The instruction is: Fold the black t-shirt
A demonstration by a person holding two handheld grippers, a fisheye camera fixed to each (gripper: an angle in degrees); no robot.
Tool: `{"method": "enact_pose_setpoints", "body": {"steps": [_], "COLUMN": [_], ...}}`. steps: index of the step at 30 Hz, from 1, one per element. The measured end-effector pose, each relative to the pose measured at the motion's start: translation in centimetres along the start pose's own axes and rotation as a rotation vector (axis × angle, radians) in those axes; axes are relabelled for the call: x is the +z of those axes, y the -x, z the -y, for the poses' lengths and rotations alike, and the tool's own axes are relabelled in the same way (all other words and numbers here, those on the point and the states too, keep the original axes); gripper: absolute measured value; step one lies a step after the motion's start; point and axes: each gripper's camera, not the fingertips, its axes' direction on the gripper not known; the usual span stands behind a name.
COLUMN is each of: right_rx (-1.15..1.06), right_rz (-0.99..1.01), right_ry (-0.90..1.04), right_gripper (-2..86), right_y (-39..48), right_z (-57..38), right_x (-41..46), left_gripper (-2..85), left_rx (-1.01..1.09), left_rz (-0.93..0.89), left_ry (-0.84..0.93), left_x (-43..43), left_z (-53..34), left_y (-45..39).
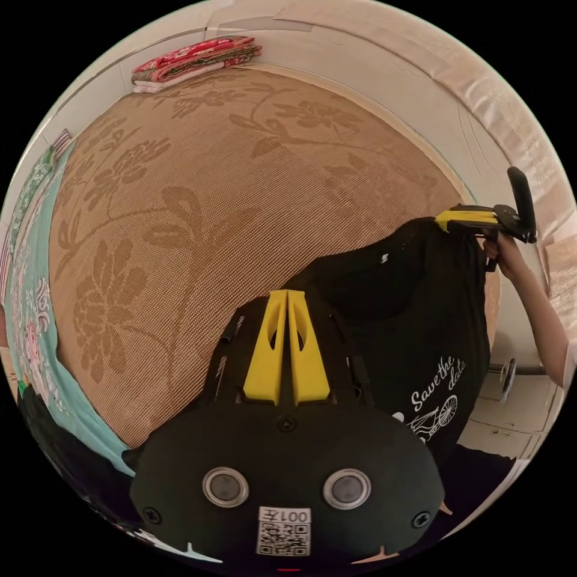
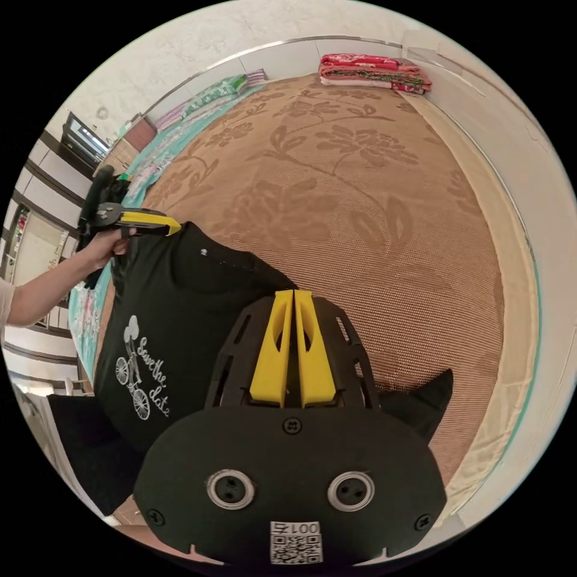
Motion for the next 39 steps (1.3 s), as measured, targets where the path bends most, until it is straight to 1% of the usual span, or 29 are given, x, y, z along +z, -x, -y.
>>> {"method": "enact_pose_setpoints", "body": {"steps": [3, 5, 9, 11, 13, 16, 17, 20, 23, 24, 26, 28, 30, 32, 36, 37, 39], "right_rx": [-0.003, 0.012, 0.065, 0.099, 0.141, 0.228, 0.263, 0.317, 0.368, 0.370, 0.332, 0.311, 0.327, 0.358, 0.379, 0.393, 0.431], "right_rz": [0.064, 0.061, -0.067, -0.153, -0.201, -0.181, -0.221, -0.299, -0.216, -0.215, -0.194, -0.234, -0.331, -0.351, -0.197, -0.184, -0.179], "right_ry": [-0.022, -0.060, -0.076, -0.043, 0.003, 0.053, 0.071, 0.091, 0.086, 0.037, 0.008, 0.023, 0.063, 0.099, 0.064, 0.052, -0.044], "right_gripper": [0.9, 1.5, 4.6, 6.6, 8.6, 11.2, 11.7, 10.7, 7.5, 5.9, 3.4, 2.1, 1.4, 1.2, 1.6, 1.7, 2.2], "right_y": [-0.1, -0.5, -2.2, -3.0, -3.8, -5.1, -5.2, -5.0, -5.1, -4.7, -4.1, -3.6, -3.3, -3.7, -5.0, -5.2, -5.6], "right_z": [0.0, -0.6, -4.1, -6.0, -7.8, -9.9, -10.5, -12.4, -14.7, -15.4, -15.9, -16.0, -16.5, -17.6, -19.9, -20.1, -20.4], "right_x": [-0.3, -1.8, -6.6, -8.0, -8.4, -8.0, -7.8, -7.8, -7.7, -8.2, -8.4, -8.4, -9.1, -9.6, -11.0, -11.4, -14.0], "left_gripper": [-1.0, -1.0, -1.0, -1.0, -0.9, -0.9, -0.9, -0.9, -0.9, -0.9, -0.9, -0.9, -0.9, -0.9, -0.9, -0.9, -0.9], "left_rx": [-0.024, -0.039, -0.059, -0.067, -0.053, -0.046, -0.052, -0.085, -0.110, -0.109, -0.093, -0.078, -0.077, -0.088, -0.101, -0.107, -0.123], "left_rz": [-0.033, -0.019, -0.053, -0.088, -0.099, -0.038, -0.019, 0.014, 0.012, 0.015, 0.041, 0.068, 0.090, 0.118, 0.149, 0.151, 0.146], "left_ry": [-0.011, -0.053, -0.112, -0.130, -0.116, -0.042, -0.022, 0.017, 0.017, 0.019, 0.029, 0.035, 0.047, 0.065, 0.078, 0.078, 0.073], "left_x": [-0.2, -1.3, -3.5, -4.0, -3.6, -1.7, -0.9, 0.8, 1.4, 1.5, 1.8, 2.1, 2.3, 2.6, 3.1, 3.2, 3.3], "left_z": [0.2, 0.1, 0.0, -0.2, -0.3, -0.2, -0.1, 0.3, 0.8, 0.9, 1.4, 1.7, 2.2, 2.9, 3.6, 3.8, 3.9], "left_y": [0.6, 1.0, 2.0, 2.2, 1.6, 0.5, 0.2, -0.1, -0.1, -0.2, -0.7, -1.2, -1.7, -2.2, -2.9, -3.0, -3.0]}}
